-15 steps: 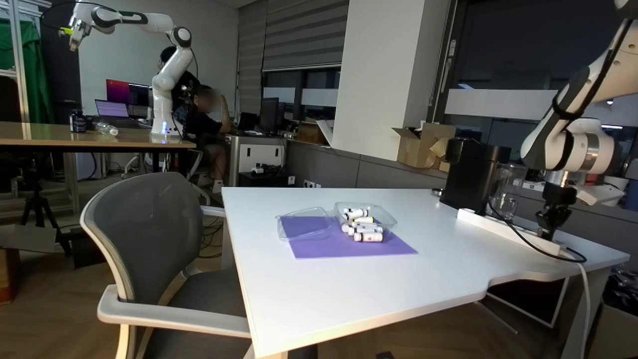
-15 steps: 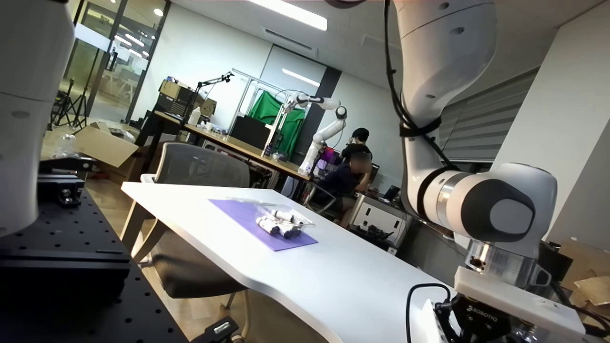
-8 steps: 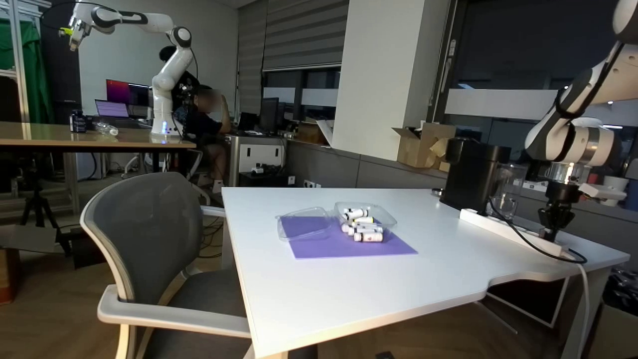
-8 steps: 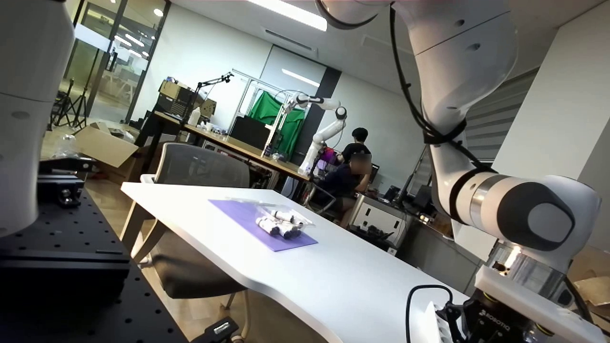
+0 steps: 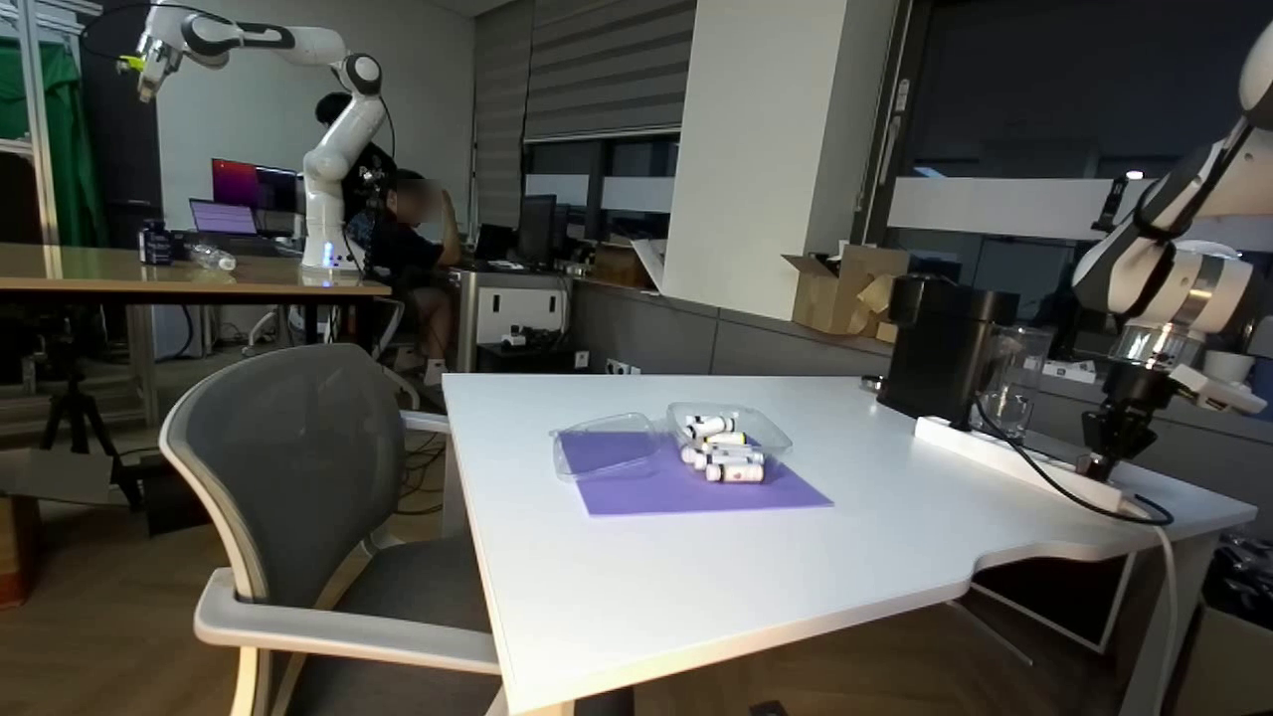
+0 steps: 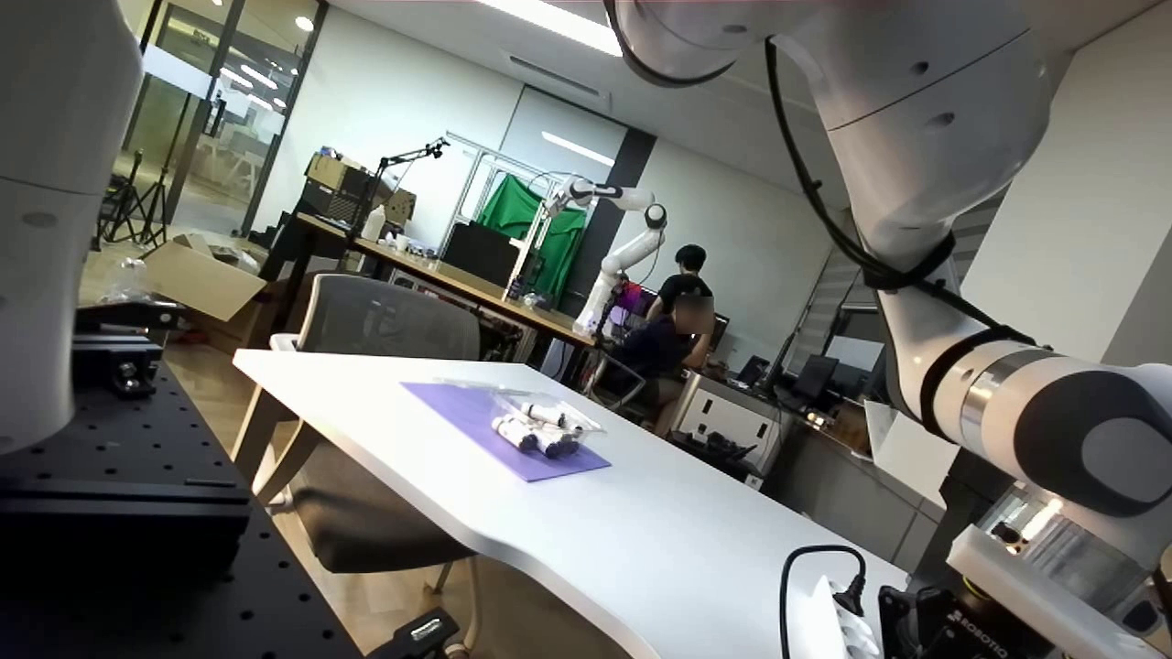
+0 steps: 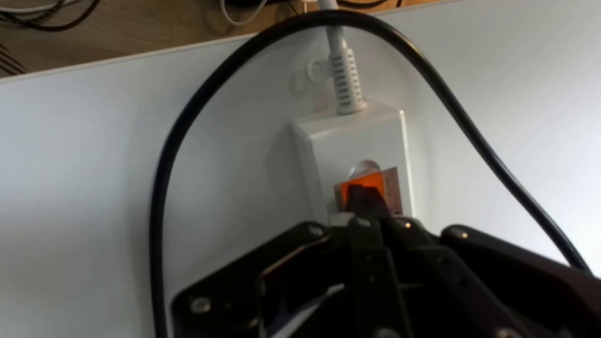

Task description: Press the big switch on the adapter

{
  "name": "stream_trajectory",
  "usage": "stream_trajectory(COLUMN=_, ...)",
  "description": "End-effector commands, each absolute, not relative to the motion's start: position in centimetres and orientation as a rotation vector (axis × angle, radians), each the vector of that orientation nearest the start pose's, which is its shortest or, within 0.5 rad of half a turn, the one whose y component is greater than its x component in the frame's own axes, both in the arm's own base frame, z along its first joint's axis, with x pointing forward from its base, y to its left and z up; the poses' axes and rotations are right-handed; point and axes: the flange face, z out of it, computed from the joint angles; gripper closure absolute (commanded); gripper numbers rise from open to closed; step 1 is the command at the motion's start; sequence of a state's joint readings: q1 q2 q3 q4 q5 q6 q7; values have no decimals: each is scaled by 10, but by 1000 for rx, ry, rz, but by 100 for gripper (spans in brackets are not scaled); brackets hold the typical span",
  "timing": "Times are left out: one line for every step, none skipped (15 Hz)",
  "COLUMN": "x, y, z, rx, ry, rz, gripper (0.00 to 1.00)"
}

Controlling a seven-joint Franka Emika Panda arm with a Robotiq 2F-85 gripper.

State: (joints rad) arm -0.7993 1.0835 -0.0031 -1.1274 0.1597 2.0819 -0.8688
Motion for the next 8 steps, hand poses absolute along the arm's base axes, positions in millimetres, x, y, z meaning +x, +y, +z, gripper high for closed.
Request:
stream_trajectory(x=534, y=-531, z=147, rx=-2936, ry=59, rz=-19, gripper=100)
stream_trajectory(x=536, y=-529, z=159, rx=-2957, ry=54, rz=-19, gripper=100)
stream_trajectory(x=539, y=-527, z=176, rx=-2978, ry=49, rz=-56, gripper=100)
stream_trajectory(x=541, y=-525, z=194, rx=-2996, ry=35, rz=-84, gripper=100)
stream_trajectory(x=544, y=-523, z=209, rx=-3014, ry=28, rz=-104, gripper=100)
stream_trajectory(x=547, y=-520, z=228, rx=-3039, ry=21, rz=-135, gripper=100)
stream_trajectory(x=550, y=-518, z=246, rx=-3064, ry=6, rz=-166, gripper=100)
stream_trajectory(x=553, y=-515, z=262, rx=-3093, ry=3, rz=-208, gripper=100)
